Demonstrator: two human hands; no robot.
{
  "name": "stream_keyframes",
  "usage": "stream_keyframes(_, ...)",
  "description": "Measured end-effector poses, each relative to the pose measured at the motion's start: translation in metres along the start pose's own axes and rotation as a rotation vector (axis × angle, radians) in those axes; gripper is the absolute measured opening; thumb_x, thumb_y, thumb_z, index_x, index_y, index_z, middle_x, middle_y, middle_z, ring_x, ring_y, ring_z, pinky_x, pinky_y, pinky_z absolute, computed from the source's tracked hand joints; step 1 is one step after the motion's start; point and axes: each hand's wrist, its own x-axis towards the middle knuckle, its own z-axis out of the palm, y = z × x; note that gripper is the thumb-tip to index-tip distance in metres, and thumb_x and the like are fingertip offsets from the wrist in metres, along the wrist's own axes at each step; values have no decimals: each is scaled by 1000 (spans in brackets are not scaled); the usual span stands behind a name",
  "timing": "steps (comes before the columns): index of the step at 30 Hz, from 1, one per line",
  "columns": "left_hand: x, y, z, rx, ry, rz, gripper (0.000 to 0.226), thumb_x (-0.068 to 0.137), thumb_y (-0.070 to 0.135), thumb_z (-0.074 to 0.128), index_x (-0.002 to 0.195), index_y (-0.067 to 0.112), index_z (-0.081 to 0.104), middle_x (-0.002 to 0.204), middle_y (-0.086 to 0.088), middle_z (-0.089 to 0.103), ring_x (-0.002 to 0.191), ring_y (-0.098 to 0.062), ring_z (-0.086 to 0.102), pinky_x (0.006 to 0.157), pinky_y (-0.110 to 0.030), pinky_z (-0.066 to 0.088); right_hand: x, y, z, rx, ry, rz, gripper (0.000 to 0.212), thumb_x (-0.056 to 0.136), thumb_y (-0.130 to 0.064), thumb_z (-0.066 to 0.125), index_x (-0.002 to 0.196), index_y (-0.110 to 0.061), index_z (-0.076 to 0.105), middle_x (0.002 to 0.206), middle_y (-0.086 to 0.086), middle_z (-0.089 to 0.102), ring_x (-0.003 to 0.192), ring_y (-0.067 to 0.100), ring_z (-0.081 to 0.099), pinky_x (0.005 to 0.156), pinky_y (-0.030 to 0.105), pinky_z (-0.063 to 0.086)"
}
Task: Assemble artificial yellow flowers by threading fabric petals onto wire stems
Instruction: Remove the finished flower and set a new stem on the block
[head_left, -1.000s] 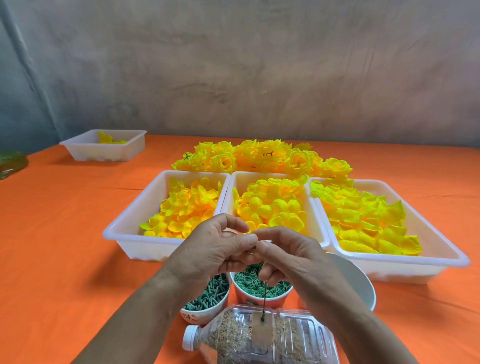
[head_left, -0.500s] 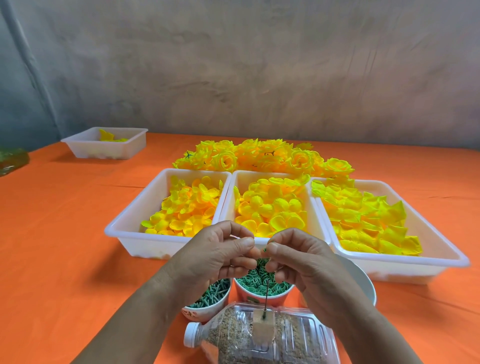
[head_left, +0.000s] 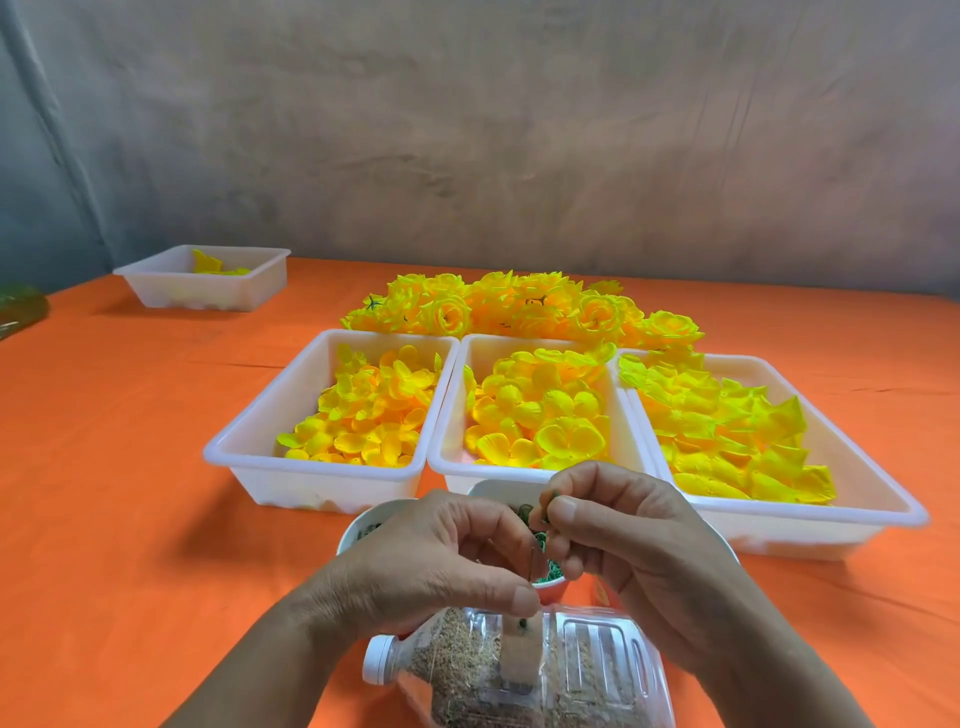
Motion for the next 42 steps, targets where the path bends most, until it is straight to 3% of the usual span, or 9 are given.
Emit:
stream_keyframes(5, 2, -4, 3, 14, 15, 17, 13, 66, 13, 83, 74, 18, 76, 79, -1, 73, 76, -13, 68, 75, -28, 52, -7, -2, 4, -34, -40, 7, 6, 71, -17, 71, 76, -14, 73, 63, 11, 61, 54, 15, 53, 53, 21, 47)
stream_keyframes(10, 3, -8, 3, -25, 12, 13, 15, 63, 12, 84, 76, 14, 75, 84, -7, 74, 81, -16, 70, 75, -26, 53, -8, -2, 8, -36, -49, 11, 7, 73, -18, 69, 76, -13, 74, 62, 10, 61, 53, 14, 52, 54, 21, 46)
stream_keyframes(15, 5, -12, 1, -7, 33, 0, 29, 63, 15, 85, 85, 1, 74, 88, -14, 72, 85, -23, 68, 81, -35, 52, -8, 1, 9, -33, -35, 17, 10, 73, -22, 71, 77, -13, 74, 63, 13, 60, 53, 16, 50, 55, 23, 45)
stream_keyframes(28, 6, -11, 1, -7, 14, 13, 15, 65, 14, 85, 79, 15, 77, 85, -10, 74, 86, -21, 70, 80, -30, 53, -8, 0, 6, -97, -74, -27, 7, 76, -20, 70, 78, -14, 73, 65, 12, 63, 57, 16, 54, 57, 23, 47)
stream_keyframes(36, 4, -9, 0, -34, -26, 15, 13, 73, 2, 79, 81, 11, 75, 82, -1, 75, 82, -13, 72, 75, -22, 54, -8, -7, 4, -177, -136, -92, 5, 80, -13, 66, 78, -11, 70, 64, 7, 63, 58, 14, 55, 57, 21, 47)
stream_keyframes(39, 5, -10, 1, -1, 1, 2, 19, 70, 9, 81, 85, 3, 73, 78, -1, 74, 79, -12, 71, 75, -23, 53, -8, -8, 4, -308, -160, -127, 6, 81, -14, 66, 78, -16, 72, 66, 1, 65, 61, 9, 57, 60, 20, 47)
stream_keyframes(42, 4, -10, 0, 43, 44, -9, 19, 64, 19, 83, 79, 11, 75, 75, -6, 71, 77, -17, 66, 80, -31, 51, -10, -5, 3, -385, -146, -142, 9, 80, -15, 67, 80, -22, 73, 68, -2, 69, 63, 4, 61, 62, 16, 48)
